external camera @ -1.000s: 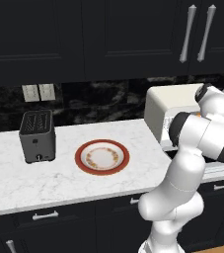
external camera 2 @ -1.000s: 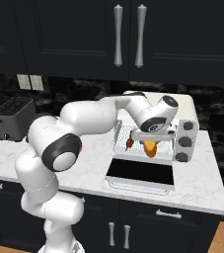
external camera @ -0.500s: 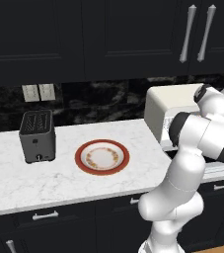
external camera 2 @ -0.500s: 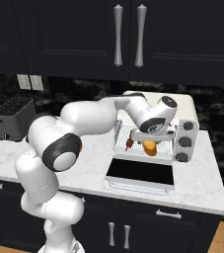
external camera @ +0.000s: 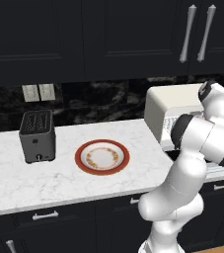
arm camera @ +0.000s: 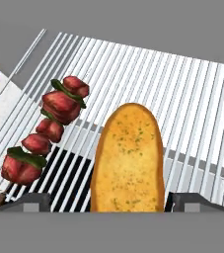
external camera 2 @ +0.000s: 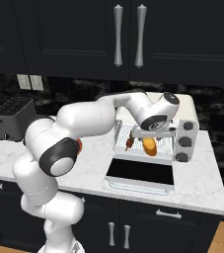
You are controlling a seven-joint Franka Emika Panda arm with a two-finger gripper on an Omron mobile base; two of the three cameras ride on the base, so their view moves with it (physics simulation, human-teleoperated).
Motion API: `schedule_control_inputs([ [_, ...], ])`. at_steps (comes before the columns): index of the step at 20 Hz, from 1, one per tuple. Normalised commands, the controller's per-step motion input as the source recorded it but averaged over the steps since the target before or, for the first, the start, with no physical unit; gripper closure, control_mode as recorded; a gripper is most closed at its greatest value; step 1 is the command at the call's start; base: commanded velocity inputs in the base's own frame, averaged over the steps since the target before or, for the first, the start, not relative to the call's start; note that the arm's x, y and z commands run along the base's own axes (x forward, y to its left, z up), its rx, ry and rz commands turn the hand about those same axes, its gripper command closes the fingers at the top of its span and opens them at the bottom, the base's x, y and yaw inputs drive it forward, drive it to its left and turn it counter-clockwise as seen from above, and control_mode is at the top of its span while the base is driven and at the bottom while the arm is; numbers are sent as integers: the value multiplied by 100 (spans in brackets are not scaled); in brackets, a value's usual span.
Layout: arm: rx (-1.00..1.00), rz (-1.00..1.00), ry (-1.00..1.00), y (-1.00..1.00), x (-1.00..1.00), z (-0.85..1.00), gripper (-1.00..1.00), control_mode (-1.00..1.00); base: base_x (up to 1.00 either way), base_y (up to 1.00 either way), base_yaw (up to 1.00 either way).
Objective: Pick up the kebab skewer and baguette bread, and place them inside the toaster oven. Close the toaster oven door and start by setting the timer.
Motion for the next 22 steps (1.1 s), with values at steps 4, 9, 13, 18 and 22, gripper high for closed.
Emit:
schedule_control_inputs([
  [4, -8, -3, -3, -2, -39, 9, -100, -100, 0, 0, 0],
  [9, -15, -15, 15, -11, -50, -13, -100, -100, 0, 0, 0],
  [13, -12, -16, 21, 0, -52, -29, -100, -100, 0, 0, 0],
  [18, -5, -15, 15, -3, -57, -29, -100, -100, 0, 0, 0],
  [22, 0, -13, 3, -1, -41, -16, -100, -100, 0, 0, 0],
])
